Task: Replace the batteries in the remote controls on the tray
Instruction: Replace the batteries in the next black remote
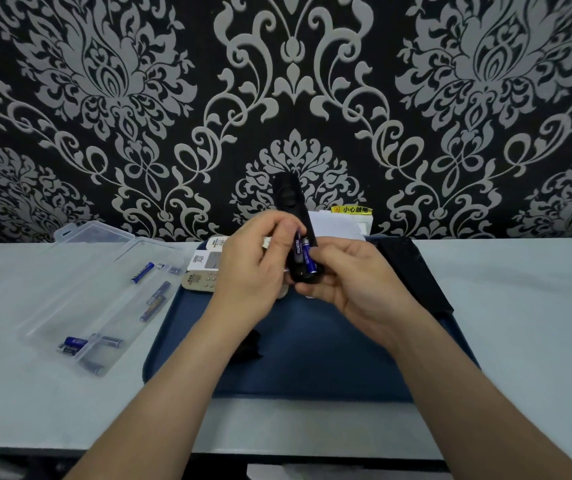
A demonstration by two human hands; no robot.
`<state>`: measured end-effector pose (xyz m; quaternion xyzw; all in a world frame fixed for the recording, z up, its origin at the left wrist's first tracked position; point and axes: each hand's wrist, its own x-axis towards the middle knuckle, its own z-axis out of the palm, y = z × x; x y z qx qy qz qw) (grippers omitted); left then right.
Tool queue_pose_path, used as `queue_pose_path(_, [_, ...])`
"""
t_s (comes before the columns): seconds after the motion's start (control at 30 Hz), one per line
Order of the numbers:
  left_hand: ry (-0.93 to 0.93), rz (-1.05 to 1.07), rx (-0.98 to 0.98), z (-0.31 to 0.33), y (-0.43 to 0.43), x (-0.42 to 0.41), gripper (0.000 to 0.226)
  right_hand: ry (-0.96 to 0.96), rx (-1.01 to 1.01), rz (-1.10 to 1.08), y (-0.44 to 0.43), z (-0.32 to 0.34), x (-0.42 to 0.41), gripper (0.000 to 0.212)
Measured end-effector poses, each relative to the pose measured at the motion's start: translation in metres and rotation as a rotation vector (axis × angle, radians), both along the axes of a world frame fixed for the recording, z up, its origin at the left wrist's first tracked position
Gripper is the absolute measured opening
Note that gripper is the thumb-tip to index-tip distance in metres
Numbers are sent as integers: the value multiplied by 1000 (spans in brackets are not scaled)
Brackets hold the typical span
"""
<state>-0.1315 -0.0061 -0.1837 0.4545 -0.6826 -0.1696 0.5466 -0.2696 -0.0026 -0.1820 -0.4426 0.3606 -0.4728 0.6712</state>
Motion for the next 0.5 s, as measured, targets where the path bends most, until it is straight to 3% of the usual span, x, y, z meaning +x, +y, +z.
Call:
queue_pose_path(0.1, [538, -51, 306, 11, -5, -12, 30, 17, 9, -89, 0, 1, -8, 25])
queue_pose_path(0.13, [598, -36, 346, 11, -9, -12, 31, 14, 14, -141, -1, 2, -13, 25])
queue_pose_path(0.17, [565, -10, 368, 10, -12, -10, 30, 14, 16, -193, -2, 3, -18, 25])
queue_pose_path(0.27, [117, 57, 329, -4, -26, -14, 26, 27, 9, -333, -7, 3, -31, 24])
queue_pose_path(0.37, [-167, 22, 302, -18, -30, -28, 28, 27, 14, -410, -10, 3, -43, 25])
queue_pose_path(0.43, [-301, 7, 240, -24, -28, -34, 32, 34, 12, -422, -10, 3, -49, 25])
queue_pose_path(0.5, [-294, 22, 213, -27, -28, -34, 39, 32, 8, -423, -9, 4, -51, 25])
